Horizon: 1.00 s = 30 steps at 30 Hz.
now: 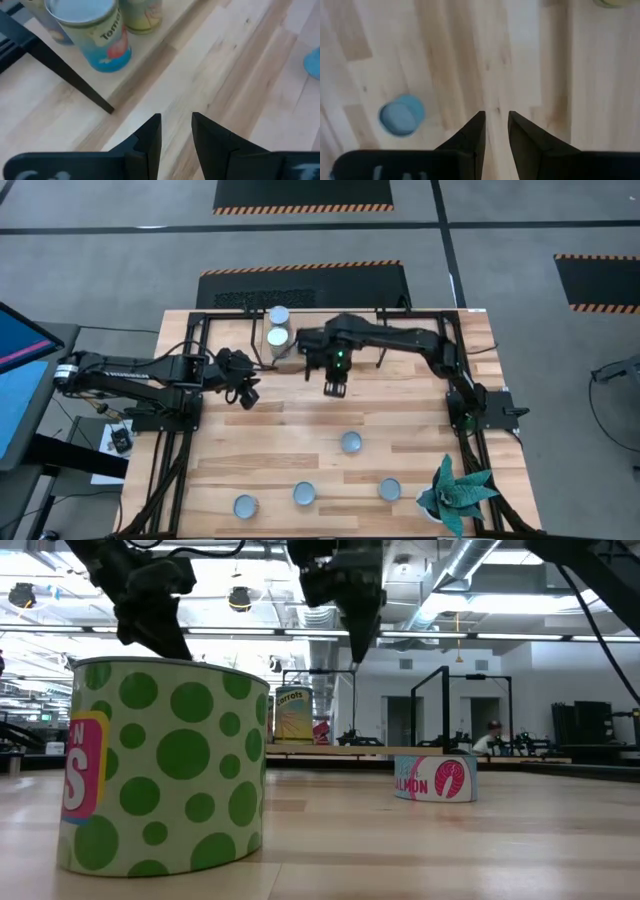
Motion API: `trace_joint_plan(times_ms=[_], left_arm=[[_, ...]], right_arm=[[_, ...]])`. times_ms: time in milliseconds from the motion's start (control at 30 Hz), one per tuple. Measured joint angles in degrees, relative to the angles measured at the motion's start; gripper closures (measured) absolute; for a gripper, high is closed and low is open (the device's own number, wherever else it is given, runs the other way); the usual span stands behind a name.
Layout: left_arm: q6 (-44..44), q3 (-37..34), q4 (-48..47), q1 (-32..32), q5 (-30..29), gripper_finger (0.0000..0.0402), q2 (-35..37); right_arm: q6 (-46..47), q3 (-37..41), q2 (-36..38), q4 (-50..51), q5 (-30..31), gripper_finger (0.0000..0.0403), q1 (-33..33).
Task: Pick and place cans onto a shelf
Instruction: Move the canned black beans to the middle left
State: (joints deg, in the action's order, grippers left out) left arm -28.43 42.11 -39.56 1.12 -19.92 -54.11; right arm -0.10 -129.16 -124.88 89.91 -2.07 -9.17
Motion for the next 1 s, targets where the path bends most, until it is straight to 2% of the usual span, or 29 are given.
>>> trace_joint_plan(times_ms=[133,300,467,667,833,933,1000], left_arm=[[-0.37,0.0,-2.51,-2.48,0.98,0.0305,0.07],[-5.17,0.0,-3.54,-6.96,7.0,0.0305,0.66],[-11.39,0.0,-3.27,-14.83,16.13,0.0309,-1.21],[-18.7,0.6,-0.53,-26.47,20.77,0.0336,-4.33],[-31.1,5.16,1.55,-35.81,21.47,0.0368,-8.24],[-35.34,9.43,1.59,-40.2,21.25,0.0395,-13.26],[-37.66,12.42,1.27,-42.47,21.44,0.0398,-17.59]], right_arm=[[-1.52,-0.09,0.01,-3.45,0.47,0.0295,2.5],[-0.46,-0.09,-0.04,-8.99,0.35,0.0295,3.5],[3.5,-0.09,-0.04,-6.56,0.36,0.0295,3.35],[5.03,-0.09,-0.04,-1.11,0.5,0.0295,3.25],[4.76,-0.07,-0.04,0.05,0.55,0.0295,3.26],[4.74,-0.07,-0.04,0.08,0.72,0.0295,3.73],[4.72,-0.07,-0.04,0.07,0.72,0.0295,4.59]])
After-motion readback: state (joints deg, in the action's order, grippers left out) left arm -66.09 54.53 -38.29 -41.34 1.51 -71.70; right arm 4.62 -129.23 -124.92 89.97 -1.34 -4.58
